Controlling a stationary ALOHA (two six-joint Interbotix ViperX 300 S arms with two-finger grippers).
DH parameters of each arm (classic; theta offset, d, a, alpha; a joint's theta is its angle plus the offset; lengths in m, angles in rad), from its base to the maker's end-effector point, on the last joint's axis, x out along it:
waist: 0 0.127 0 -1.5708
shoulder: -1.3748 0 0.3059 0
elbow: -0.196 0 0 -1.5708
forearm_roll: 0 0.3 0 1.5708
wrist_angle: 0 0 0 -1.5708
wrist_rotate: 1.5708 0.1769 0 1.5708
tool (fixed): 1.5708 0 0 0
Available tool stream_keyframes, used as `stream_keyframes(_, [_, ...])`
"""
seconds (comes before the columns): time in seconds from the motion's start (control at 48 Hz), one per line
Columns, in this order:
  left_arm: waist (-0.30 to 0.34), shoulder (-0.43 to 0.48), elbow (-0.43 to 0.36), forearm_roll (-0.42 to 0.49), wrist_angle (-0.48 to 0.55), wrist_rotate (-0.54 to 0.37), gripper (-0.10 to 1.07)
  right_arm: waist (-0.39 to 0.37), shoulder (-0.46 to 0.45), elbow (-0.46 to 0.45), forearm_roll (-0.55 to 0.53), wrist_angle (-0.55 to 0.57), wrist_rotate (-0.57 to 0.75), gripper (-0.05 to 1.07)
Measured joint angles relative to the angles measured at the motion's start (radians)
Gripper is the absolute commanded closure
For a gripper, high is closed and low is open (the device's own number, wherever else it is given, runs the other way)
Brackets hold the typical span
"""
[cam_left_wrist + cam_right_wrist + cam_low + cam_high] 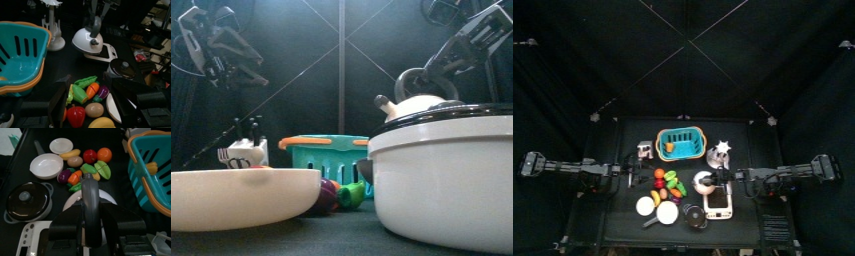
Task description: Place teapot onto board
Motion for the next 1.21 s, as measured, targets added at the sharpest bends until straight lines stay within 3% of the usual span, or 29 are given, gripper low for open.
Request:
stream_keyframes(0.208, [0.008,0.000,0.000,0.009,-0.032,0.005,0.06,-0.023,0.000,0.000,-0.002,-0.009,-0.002,0.45])
stream_keyframes(0.354, [0.017,0.020,-0.014,0.064,-0.054,0.005,0.03,-0.044,0.011,-0.006,-0.002,-0.041,-0.002,0.45])
stream_keyframes(0.646, [0.009,0.150,-0.094,0.106,-0.071,0.003,0.02,-0.089,0.063,-0.023,-0.003,-0.104,-0.003,0.45])
stream_keyframes(1.208, [0.005,0.170,-0.098,0.114,-0.109,0.002,0.02,-0.155,0.342,-0.110,-0.005,-0.147,-0.003,0.44])
